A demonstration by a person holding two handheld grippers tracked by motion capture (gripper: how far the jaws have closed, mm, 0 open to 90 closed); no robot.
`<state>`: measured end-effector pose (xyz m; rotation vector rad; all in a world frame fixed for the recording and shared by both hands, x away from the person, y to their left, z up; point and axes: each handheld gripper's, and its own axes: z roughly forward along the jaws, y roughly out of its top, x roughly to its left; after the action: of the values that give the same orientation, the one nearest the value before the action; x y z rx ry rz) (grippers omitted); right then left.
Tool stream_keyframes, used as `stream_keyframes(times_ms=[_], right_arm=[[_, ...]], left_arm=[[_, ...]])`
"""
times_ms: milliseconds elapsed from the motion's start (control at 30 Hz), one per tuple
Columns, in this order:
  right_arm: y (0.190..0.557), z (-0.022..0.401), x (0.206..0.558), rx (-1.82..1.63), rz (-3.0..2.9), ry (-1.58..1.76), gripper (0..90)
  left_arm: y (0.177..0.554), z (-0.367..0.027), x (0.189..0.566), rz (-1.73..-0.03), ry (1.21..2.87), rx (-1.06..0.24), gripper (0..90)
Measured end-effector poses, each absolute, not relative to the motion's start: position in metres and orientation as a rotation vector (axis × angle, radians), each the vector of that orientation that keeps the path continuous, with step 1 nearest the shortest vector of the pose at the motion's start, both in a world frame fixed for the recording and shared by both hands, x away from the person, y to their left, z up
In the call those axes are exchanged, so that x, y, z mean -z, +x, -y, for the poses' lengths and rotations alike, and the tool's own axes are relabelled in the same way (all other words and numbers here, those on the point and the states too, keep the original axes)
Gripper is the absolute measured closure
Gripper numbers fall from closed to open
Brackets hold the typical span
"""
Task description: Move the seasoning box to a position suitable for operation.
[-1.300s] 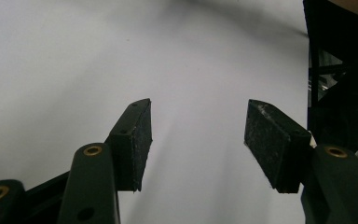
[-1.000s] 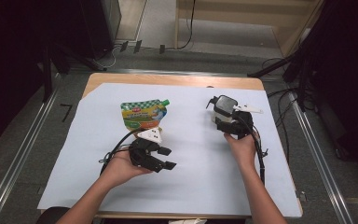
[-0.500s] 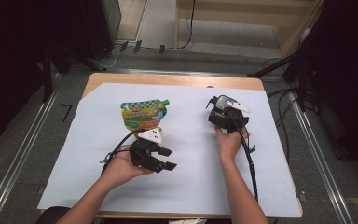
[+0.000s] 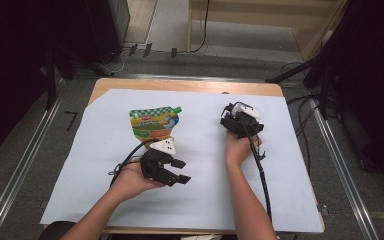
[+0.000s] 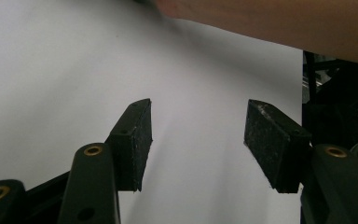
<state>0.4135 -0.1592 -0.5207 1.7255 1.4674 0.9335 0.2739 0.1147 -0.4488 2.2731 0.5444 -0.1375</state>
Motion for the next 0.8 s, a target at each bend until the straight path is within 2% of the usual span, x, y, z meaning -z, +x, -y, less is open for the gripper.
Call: stream_keyframes(times_ms=[800], right_arm=[[0.403, 0.175, 0.509, -1.019, -1.543, 1.655, 11.7]], left_arm=[[0.277, -0.119, 0.451, -0.568, 2.266, 0.145, 42.8]])
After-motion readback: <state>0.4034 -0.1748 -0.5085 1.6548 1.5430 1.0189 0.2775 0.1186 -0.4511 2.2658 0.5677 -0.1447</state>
